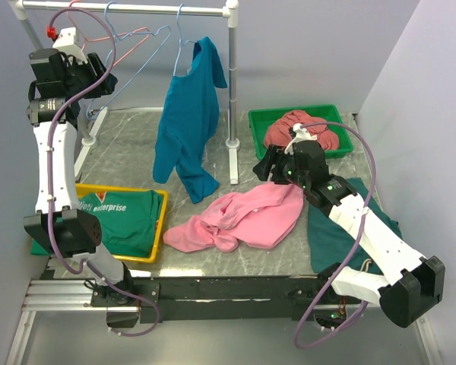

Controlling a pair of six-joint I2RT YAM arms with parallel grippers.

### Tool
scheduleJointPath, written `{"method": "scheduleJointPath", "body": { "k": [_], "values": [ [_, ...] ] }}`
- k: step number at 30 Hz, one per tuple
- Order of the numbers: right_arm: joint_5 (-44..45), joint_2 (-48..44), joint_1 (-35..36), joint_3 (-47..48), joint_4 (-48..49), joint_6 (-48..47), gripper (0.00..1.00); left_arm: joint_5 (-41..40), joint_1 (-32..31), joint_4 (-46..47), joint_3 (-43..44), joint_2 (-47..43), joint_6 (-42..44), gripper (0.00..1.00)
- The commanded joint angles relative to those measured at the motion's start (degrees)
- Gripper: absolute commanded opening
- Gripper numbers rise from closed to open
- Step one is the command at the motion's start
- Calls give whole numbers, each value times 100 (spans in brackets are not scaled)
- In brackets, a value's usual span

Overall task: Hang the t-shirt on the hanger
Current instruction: Pick up the hanger from the clothesline.

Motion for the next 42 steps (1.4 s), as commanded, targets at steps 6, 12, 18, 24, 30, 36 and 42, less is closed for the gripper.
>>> {"method": "scheduleJointPath", "body": {
  "k": [6,12,18,24,30,36,42],
  "values": [
    [133,-106,62,229,4,-76,74,334,-48,489,-231,-107,72,43],
    [186,-184,71,238,-40,-94,74,396,-119,550,-249,-54,64,36],
    [186,-176,71,203,-31,-76,74,256,-294,463,-56,121,169,27],
    [212,-185,80,229,-48,-94,74,106,-479,401,208,253,336,8],
    [265,-158,89,273,-66,-120,74,-175,-725,393,366,175,652,1],
    [292,-132,106,299,-75,-129,74,-149,-804,375,384,-1,820,1],
    [335,-149,115,326,-92,-155,74,-184,-813,489,-37,-413,794,1]
  ]
}}
